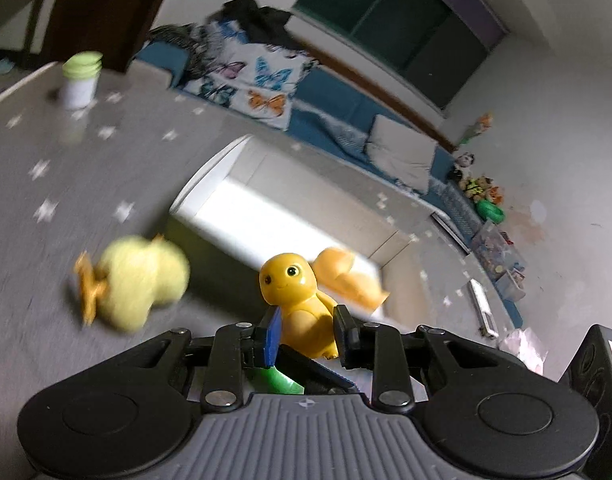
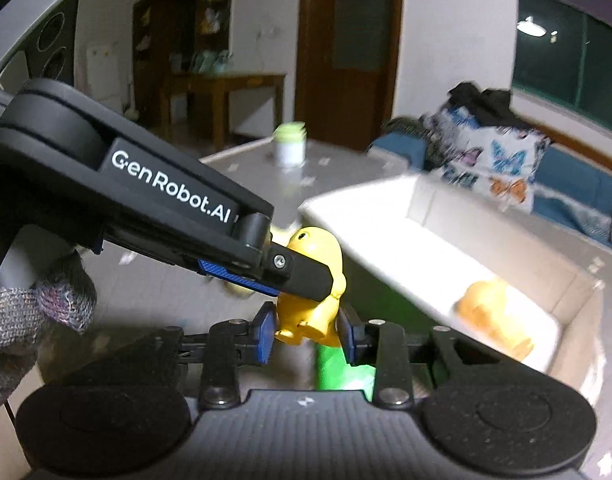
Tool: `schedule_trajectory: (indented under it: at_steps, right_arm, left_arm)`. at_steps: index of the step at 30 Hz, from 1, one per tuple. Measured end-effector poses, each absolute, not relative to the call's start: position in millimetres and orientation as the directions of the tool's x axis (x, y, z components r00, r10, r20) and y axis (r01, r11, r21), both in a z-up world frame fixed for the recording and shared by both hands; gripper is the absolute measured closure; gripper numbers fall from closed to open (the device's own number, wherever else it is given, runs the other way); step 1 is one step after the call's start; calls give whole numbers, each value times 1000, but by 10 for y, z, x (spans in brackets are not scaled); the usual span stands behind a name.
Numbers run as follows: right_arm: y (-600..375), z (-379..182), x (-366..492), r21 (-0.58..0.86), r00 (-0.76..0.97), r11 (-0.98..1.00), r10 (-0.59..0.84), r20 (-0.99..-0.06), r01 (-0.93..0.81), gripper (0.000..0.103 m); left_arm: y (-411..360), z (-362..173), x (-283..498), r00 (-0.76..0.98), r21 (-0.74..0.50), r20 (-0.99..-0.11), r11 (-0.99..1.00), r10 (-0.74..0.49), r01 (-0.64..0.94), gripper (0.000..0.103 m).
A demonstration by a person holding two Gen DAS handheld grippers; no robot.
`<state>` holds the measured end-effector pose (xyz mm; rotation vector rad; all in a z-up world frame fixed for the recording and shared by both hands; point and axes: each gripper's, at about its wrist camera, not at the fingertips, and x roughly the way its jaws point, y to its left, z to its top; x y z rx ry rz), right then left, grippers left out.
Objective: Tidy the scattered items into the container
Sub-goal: 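Carry the small yellow duck with the left gripper over the box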
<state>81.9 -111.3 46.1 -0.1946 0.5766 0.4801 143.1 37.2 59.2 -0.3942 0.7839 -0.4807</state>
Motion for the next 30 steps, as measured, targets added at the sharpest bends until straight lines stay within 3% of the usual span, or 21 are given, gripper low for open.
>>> schedule_trajectory:
  at_steps: [6,17,30]
  right_arm:
    - [-1338,690,1254,-31,761,900,349,-547,-436,71]
    - [-1703,480,2185,115,644,915,358,-676,-387,71]
    - [-1716,156,2612,187,508,911,365,-780,-367,71]
  left_arm:
    - [162,538,1958,563,-523,-601,812,-568,261,73]
    - [-153,253,2940,440,-579,-668,791,-600,198,74]
    - [-119,19,3157,382,-571,-726,811,-572,128,72]
